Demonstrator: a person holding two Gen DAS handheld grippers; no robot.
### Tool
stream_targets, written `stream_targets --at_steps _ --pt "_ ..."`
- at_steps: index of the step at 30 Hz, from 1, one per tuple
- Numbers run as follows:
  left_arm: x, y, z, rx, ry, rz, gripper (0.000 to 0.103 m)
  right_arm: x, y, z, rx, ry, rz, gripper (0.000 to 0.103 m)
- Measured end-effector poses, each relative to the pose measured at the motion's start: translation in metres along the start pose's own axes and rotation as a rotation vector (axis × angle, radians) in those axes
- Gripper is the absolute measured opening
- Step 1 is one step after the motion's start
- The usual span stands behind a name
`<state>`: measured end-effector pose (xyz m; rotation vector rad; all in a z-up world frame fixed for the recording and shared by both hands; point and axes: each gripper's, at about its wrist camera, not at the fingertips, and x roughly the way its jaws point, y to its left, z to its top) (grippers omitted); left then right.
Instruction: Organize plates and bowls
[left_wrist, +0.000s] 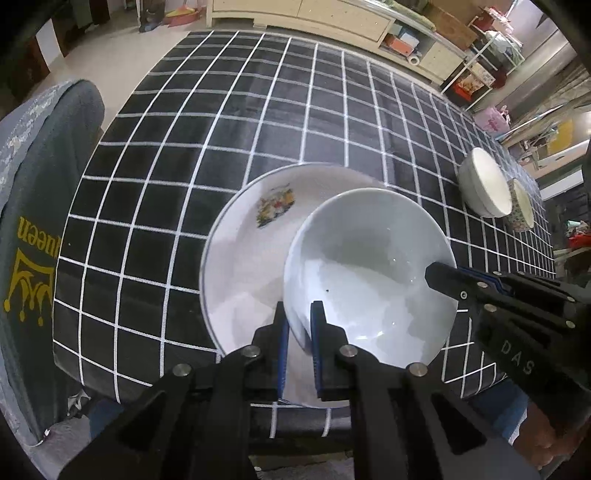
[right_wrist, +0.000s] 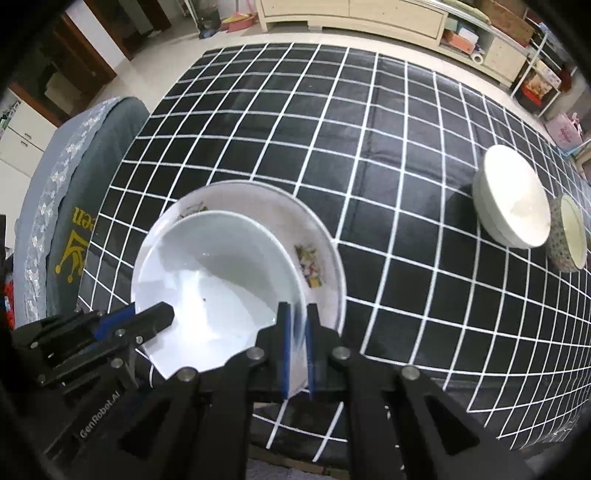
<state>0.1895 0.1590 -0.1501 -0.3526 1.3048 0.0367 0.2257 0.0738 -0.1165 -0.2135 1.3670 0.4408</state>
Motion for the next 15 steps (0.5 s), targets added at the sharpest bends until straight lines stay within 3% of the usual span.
stream_targets --at_steps 8,15 --pt "-0.016 -0.048 0.005 0.076 -0.035 -0.027 0.01 -0.038 -0.041 -0.013 0.057 -0.06 -0.006 0.01" --pt "-0.001 -0.114 0.002 0.169 -0.014 -0.055 0.01 -0.055 -0.099 -0.036 0.146 -0.063 -0.022 0.01"
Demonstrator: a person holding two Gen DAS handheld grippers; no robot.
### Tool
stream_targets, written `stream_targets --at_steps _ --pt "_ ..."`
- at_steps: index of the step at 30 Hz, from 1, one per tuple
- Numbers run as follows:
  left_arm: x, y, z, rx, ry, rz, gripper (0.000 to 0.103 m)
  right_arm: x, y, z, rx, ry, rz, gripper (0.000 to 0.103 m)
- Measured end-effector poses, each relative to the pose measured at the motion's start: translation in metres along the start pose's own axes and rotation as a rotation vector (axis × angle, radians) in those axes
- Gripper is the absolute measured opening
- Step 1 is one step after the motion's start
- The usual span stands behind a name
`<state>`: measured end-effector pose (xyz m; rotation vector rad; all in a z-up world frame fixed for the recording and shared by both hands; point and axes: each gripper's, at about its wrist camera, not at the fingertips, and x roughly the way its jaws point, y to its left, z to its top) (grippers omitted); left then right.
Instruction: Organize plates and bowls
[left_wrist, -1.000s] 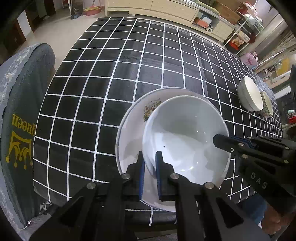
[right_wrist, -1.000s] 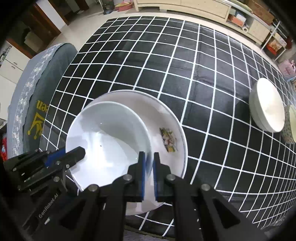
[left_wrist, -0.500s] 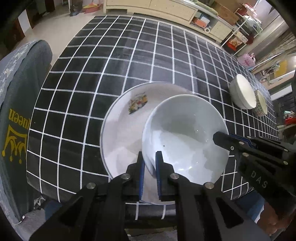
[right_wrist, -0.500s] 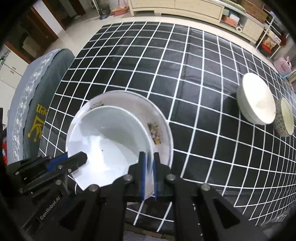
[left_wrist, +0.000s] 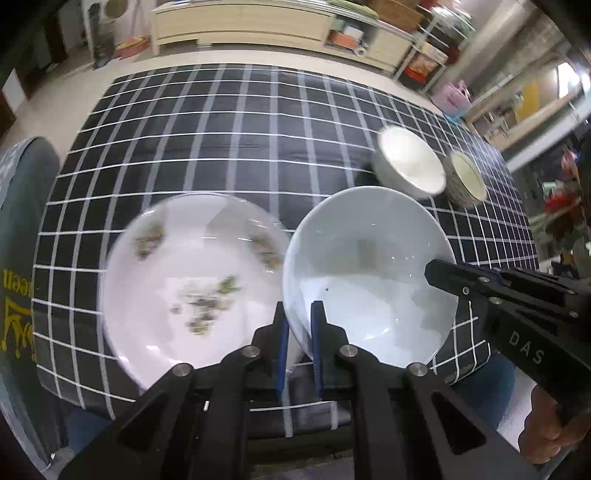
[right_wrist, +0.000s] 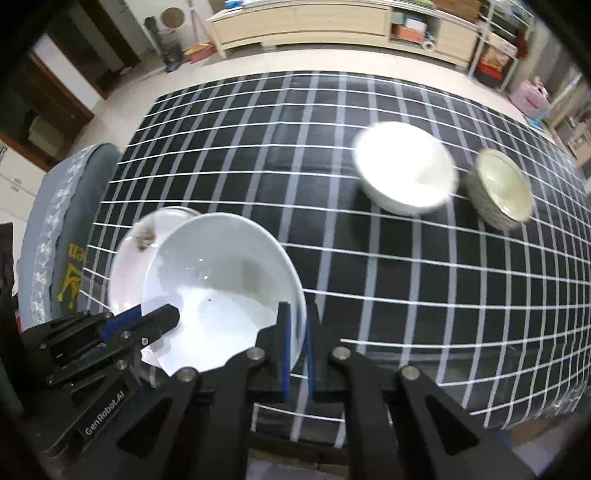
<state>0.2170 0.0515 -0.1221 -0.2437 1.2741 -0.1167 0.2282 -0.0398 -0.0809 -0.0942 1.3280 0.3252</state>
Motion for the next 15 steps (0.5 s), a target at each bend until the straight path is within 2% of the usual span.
stream_targets --at_steps 7,15 --pt "0.039 -0.046 -0.003 0.068 0.063 -0.008 0.01 0.013 -0.057 -0.023 0.074 0.045 -0.02 0.01" --pt "0.079 -0.07 -0.013 0.103 0.137 0.025 0.01 0.044 -0.085 -0.044 0.127 0.109 -0.014 0.01"
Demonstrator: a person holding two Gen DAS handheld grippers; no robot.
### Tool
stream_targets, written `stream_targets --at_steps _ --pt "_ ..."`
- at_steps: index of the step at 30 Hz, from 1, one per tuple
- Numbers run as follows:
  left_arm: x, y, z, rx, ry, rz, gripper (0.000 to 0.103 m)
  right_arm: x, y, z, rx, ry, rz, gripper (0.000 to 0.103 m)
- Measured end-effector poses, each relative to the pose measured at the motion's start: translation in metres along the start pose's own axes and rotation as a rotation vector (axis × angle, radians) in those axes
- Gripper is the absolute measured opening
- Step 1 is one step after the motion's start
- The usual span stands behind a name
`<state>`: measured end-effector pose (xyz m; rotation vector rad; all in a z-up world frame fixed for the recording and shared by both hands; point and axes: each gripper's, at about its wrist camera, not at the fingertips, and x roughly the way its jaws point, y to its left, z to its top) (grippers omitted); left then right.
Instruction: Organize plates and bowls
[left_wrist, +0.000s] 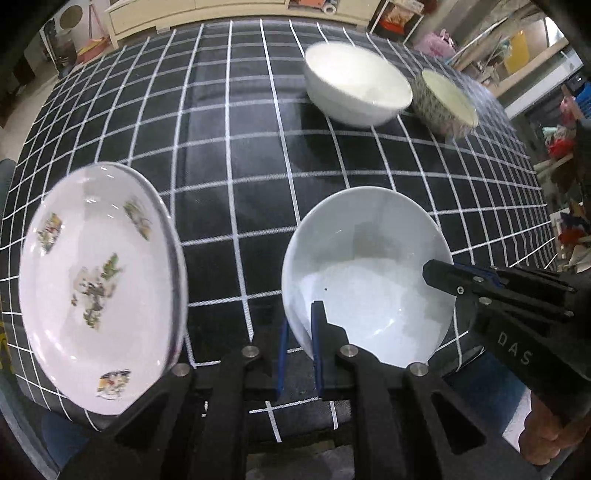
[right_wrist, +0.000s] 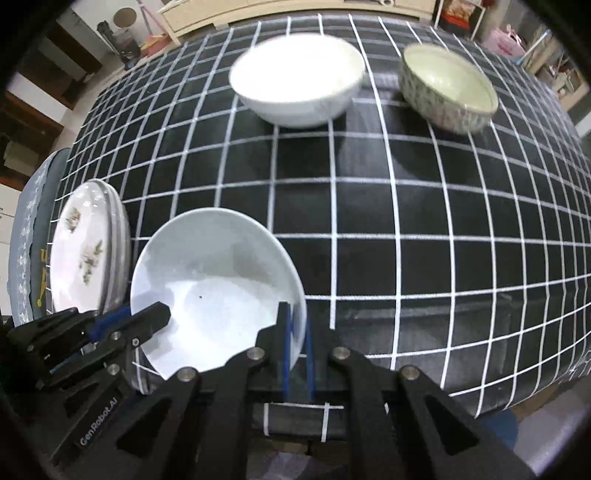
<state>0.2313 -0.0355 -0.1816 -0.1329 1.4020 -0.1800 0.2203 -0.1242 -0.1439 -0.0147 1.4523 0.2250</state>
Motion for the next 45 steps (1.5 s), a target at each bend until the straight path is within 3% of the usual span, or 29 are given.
stream_targets --at_steps 10,13,18,32,45 --pt "0.011 -0.005 0.005 0.008 0.009 -0.001 0.01 0.0 -0.003 0.002 -0.021 0.002 0.014 0.01" --pt "0.008 -0.002 0.005 0.0 -0.002 0.004 0.011 -0.003 -0.001 0.005 -0.058 -0.017 -0.017 0.01" --pt "-0.016 0.004 0.013 0.023 -0.061 0.025 0.023 -0.018 -0.012 0.017 -0.052 -0.043 -0.015 0.015" --pt "-0.053 0.01 0.101 -0.024 -0.086 -0.033 0.027 -0.063 -0.06 0.105 0.094 -0.131 0.053 0.015" --pt "-0.003 -0.005 0.19 0.023 -0.045 0.002 0.031 -0.029 -0.07 0.175 0.08 -0.085 0.007 0.018"
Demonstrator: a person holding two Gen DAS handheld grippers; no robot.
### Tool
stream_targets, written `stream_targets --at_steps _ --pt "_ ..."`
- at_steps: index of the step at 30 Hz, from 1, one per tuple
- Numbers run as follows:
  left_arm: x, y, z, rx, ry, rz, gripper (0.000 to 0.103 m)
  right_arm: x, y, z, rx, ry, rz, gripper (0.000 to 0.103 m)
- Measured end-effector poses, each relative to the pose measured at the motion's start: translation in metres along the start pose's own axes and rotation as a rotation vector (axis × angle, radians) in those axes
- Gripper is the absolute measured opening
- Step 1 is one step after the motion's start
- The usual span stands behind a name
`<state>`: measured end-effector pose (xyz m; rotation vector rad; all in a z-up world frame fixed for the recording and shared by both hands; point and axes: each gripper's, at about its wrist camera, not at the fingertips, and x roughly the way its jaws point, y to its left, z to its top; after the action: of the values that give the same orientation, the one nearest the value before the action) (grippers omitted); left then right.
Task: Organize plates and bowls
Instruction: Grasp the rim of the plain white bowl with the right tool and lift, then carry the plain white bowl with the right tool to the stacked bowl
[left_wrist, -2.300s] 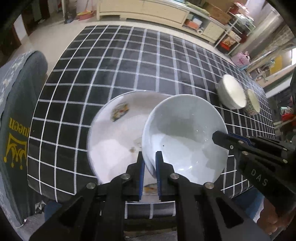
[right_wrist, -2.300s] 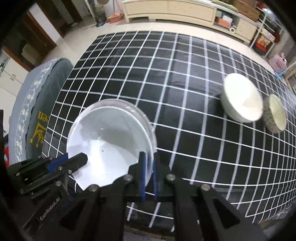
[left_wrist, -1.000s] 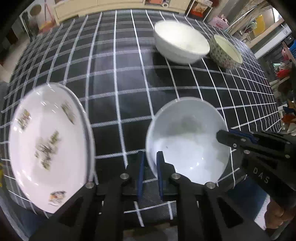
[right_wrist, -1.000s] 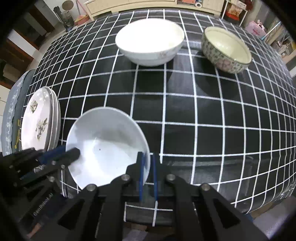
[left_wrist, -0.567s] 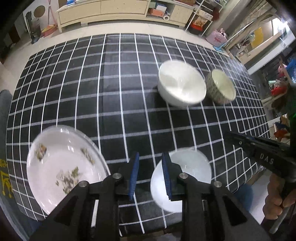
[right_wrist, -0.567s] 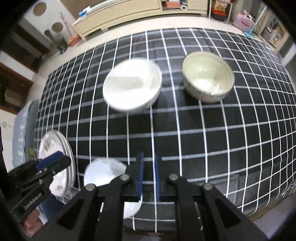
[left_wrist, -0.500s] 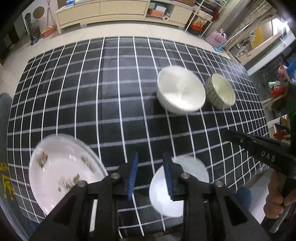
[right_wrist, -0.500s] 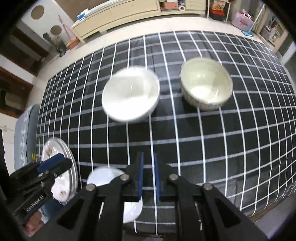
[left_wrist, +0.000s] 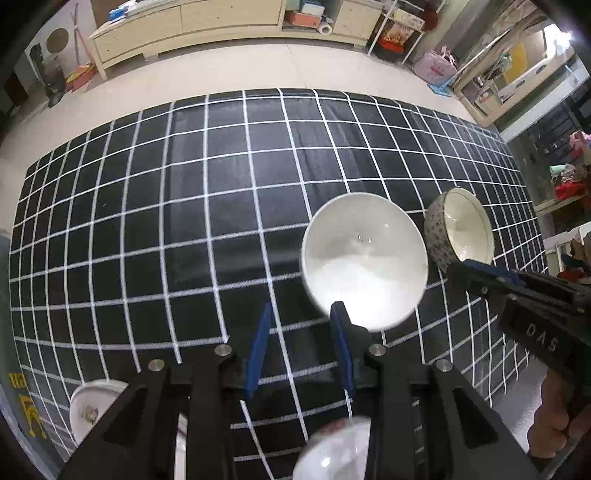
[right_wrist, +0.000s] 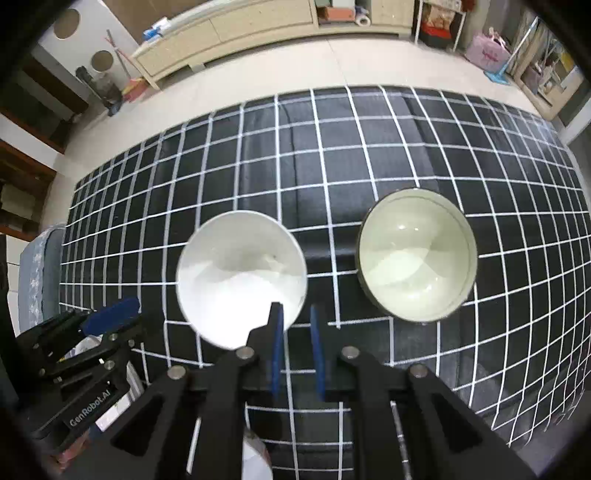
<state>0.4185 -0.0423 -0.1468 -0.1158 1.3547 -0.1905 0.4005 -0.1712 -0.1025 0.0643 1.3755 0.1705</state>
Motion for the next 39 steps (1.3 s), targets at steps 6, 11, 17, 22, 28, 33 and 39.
stream_targets --at_steps 6,11,17,22,28,33,39 --pt "0.021 -0.003 0.016 0.016 0.012 0.006 0.031 0.021 -0.011 0.014 0.032 0.033 0.031 0.018" --pt "0.042 -0.006 0.021 0.014 0.049 0.006 0.03 0.038 -0.014 0.02 0.049 0.088 0.079 0.018" --pt "0.053 -0.012 0.018 0.027 0.046 0.012 0.011 0.047 -0.013 0.017 0.02 0.067 0.045 0.012" --pt "0.05 -0.011 0.007 0.031 0.059 0.021 0.011 0.045 -0.003 0.004 -0.003 0.055 0.023 0.012" --pt "0.04 -0.004 -0.031 0.039 0.083 0.035 0.011 0.042 0.006 -0.025 -0.02 0.081 0.027 0.012" --pt "0.035 0.002 -0.06 0.028 0.088 0.034 0.011 0.04 0.016 -0.048 -0.042 0.089 0.021 0.012" --pt "0.027 0.012 -0.095 0.001 0.08 0.015 0.011 0.041 0.034 -0.075 -0.035 0.083 0.019 0.013"
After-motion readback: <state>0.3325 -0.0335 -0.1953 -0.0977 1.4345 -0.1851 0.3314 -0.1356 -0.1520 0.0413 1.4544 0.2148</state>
